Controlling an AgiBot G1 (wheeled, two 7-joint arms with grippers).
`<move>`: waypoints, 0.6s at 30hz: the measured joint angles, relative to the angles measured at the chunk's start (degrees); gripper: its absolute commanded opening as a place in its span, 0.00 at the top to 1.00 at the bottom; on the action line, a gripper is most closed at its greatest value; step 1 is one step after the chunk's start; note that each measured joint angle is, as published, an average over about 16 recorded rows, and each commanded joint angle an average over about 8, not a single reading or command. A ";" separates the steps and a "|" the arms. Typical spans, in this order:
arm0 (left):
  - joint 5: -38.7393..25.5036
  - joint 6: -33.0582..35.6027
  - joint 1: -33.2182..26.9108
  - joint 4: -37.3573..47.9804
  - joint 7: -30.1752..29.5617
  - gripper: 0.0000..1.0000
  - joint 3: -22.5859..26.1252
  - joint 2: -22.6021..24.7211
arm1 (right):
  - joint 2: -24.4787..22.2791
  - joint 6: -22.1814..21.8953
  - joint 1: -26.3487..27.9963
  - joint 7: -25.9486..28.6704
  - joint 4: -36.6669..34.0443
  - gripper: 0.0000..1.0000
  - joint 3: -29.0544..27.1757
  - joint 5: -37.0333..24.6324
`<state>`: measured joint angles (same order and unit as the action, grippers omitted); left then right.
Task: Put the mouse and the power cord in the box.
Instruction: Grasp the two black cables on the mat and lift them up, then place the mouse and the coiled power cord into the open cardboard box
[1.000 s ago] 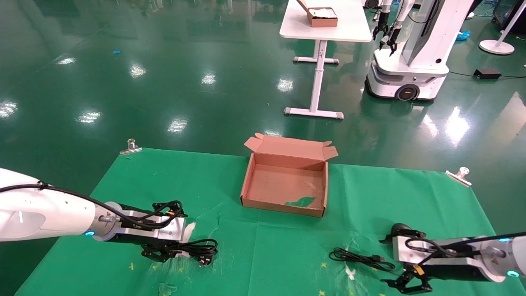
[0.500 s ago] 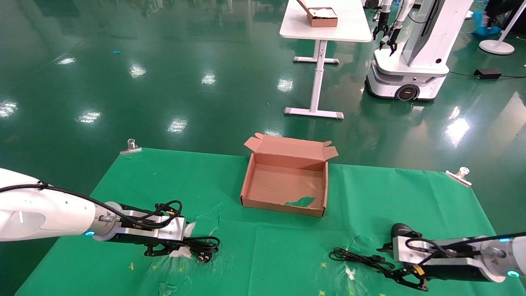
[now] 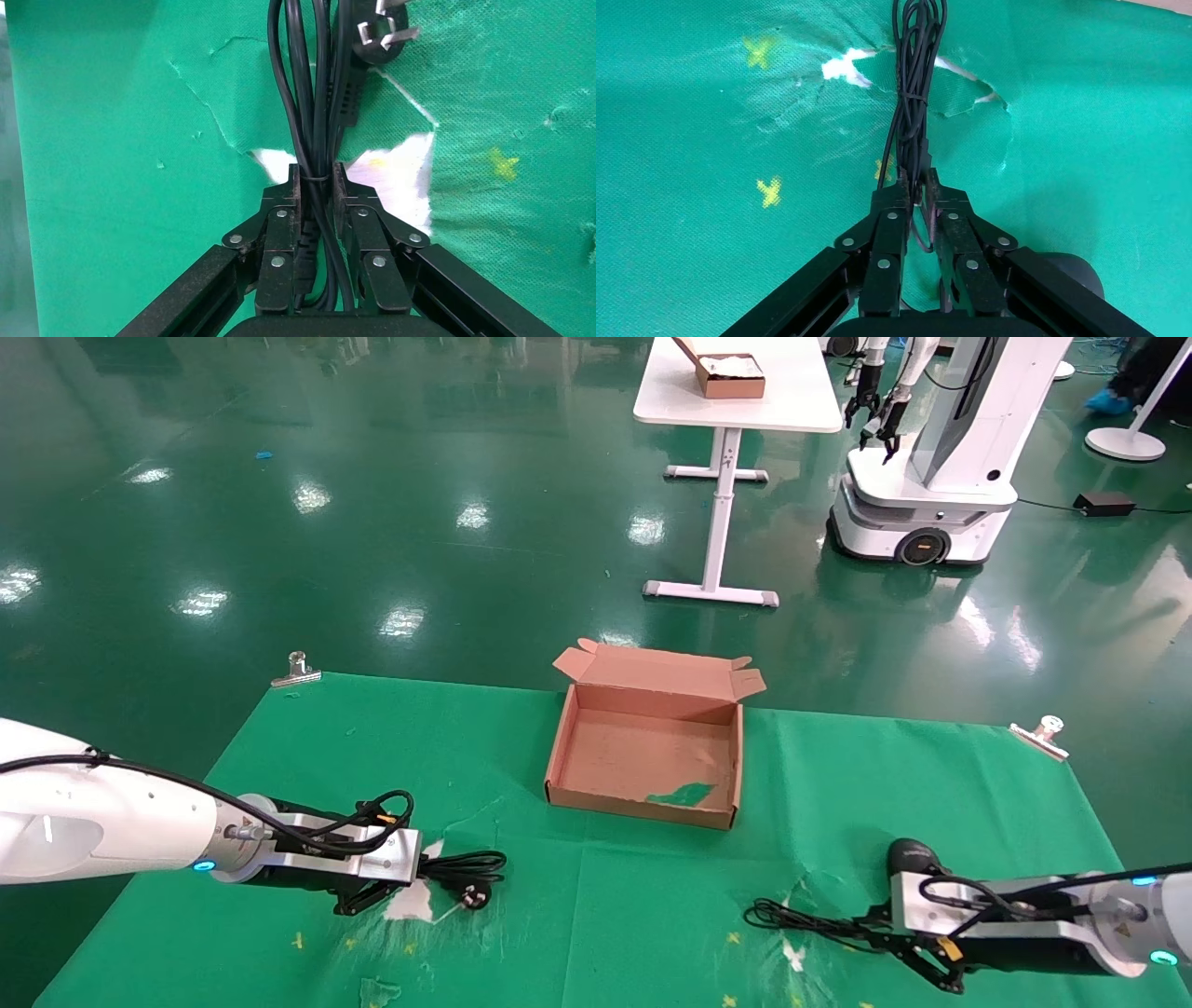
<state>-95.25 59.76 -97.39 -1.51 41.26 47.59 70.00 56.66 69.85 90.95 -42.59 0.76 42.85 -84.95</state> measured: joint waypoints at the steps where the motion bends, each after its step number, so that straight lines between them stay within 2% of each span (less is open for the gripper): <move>1: 0.00 0.00 0.00 0.00 0.00 1.00 0.00 0.00 | 0.00 0.00 0.00 0.00 0.00 1.00 0.00 0.00; 18: 0.02 0.00 0.04 -0.01 -0.02 1.00 0.00 0.00 | -0.01 0.00 0.00 0.00 0.03 1.00 0.00 0.01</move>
<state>-95.23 59.76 -97.35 -1.52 41.24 47.59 70.00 56.64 69.85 90.95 -42.59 0.79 42.85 -84.95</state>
